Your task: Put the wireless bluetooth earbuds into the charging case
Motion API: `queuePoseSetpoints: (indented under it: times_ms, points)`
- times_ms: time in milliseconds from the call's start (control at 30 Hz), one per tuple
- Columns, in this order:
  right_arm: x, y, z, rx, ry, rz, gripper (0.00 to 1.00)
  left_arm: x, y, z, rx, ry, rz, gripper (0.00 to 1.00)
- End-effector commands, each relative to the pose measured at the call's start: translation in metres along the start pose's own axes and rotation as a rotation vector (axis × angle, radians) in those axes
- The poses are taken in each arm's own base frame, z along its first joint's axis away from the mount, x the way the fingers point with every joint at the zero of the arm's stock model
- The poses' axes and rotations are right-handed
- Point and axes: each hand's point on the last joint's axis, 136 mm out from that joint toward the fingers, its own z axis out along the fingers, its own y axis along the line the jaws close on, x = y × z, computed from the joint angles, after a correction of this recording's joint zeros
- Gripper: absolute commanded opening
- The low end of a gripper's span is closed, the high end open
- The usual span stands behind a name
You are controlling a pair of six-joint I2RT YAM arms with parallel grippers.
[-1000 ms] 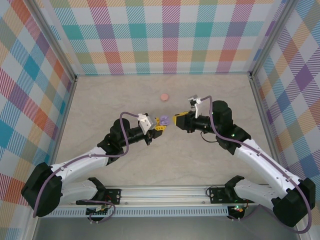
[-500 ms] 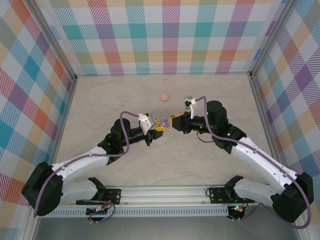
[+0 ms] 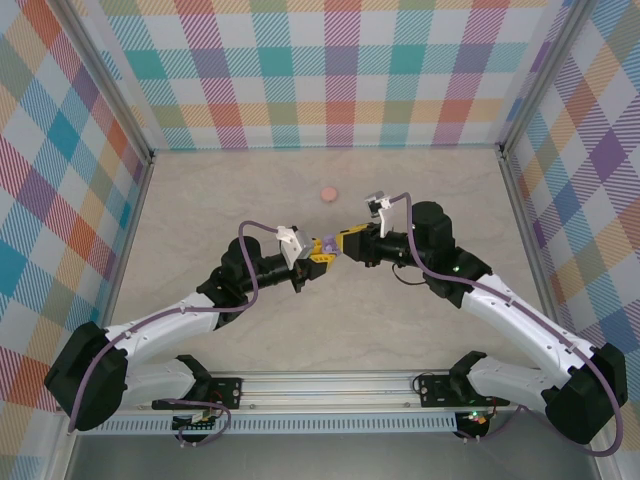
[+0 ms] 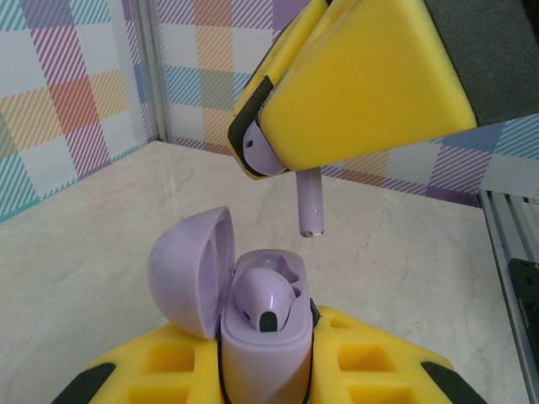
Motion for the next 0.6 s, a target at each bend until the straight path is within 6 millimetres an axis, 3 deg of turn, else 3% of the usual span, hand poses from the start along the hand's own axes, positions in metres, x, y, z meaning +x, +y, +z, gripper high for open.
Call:
queuePoseSetpoints:
  times_ms: [0, 567]
  points:
    - [-0.0192, 0.0109, -0.0002, -0.022, -0.049, -0.043, 0.25, -0.0291, -0.0088, 0.0042, 0.042, -0.082, 0.015, 0.21]
    - [-0.0134, 0.0060, 0.0034, -0.004, -0.026, -0.045, 0.25, -0.0320, -0.0076, 0.0042, 0.038, -0.089, 0.001, 0.21]
